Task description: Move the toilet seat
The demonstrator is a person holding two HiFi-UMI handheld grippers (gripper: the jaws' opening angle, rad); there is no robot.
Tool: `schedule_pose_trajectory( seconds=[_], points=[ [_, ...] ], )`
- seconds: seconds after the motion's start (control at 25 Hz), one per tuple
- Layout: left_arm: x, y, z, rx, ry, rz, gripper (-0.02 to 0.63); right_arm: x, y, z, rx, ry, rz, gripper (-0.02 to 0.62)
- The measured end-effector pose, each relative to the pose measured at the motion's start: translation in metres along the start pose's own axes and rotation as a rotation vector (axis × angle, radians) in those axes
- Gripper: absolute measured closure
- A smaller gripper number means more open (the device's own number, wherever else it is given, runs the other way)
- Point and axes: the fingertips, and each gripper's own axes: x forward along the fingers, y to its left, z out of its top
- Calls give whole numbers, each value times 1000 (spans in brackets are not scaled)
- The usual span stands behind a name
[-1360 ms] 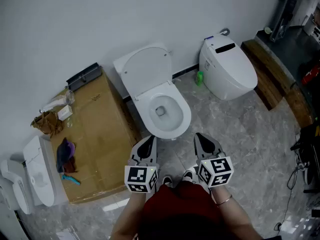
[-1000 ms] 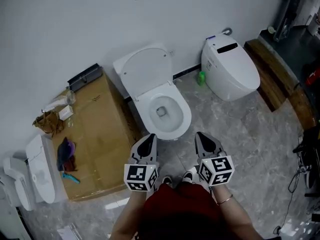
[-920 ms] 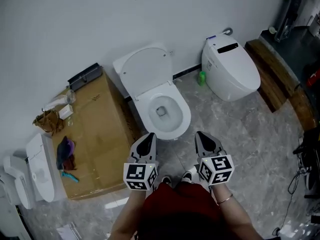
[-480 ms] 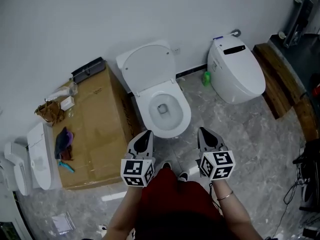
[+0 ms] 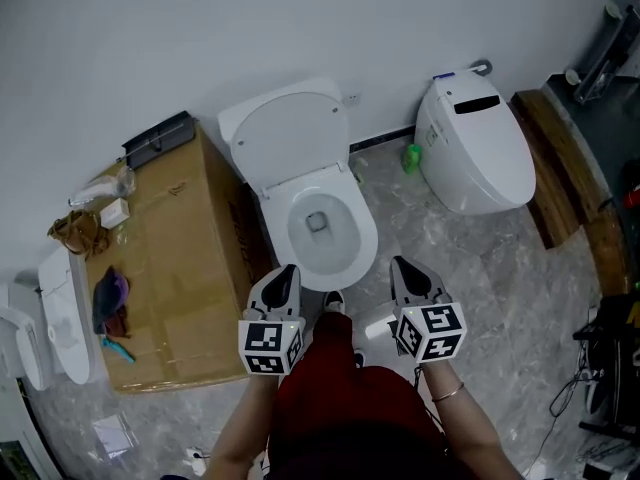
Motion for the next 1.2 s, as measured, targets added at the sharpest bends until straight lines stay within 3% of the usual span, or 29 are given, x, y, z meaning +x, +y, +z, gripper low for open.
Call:
schedule_pose_trajectory(
  seconds=[0.32,0.56,0.88,1.2],
  points=[
    [69,53,8,-35,44,18,577,86,-23,19,1,91,-4,578],
    [97,79,-6,-91,88,40,577,131,-26,16,-9,163,14,578],
    [120,106,-48,-143,166,113,575,176,-36,-23,0,290,30,577],
    [139,123,-109,-300,242,190,575,214,-50,-80,22,432,87,575]
  ],
)
